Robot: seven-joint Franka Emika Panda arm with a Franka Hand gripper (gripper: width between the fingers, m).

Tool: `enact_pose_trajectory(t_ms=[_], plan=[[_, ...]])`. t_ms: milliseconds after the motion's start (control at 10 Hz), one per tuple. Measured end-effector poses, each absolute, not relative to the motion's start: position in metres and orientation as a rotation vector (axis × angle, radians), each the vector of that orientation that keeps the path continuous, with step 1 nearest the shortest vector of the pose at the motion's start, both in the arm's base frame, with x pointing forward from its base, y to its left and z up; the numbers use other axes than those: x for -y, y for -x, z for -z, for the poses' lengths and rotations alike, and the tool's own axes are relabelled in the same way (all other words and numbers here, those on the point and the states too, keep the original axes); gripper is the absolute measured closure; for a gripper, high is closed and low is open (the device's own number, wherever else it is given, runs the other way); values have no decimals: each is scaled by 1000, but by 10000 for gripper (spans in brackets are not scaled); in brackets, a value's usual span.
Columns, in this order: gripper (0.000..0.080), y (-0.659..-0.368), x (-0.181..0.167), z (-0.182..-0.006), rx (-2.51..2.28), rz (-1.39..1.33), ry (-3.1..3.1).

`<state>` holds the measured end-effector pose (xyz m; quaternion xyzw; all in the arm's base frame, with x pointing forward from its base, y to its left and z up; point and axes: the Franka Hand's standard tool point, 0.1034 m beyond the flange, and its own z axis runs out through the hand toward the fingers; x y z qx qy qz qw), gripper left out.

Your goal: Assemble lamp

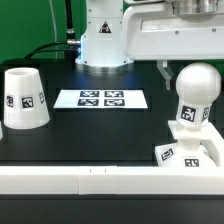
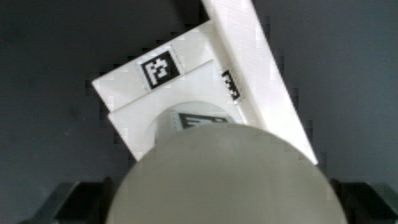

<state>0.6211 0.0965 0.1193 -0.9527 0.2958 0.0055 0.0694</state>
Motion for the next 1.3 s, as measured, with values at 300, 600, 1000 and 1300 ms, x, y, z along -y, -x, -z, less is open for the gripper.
enact_pose_trajectory(t_ms=[300,600,1000,1300], plan=[[219,-621,-100,-120,-1268,-52,2704],[219,-624,-105,-121,-1631,-87,2466],[219,-626,-107,-122,-1777,-110,2340],[119,-626,-106,-121,-1679,-99,2410]])
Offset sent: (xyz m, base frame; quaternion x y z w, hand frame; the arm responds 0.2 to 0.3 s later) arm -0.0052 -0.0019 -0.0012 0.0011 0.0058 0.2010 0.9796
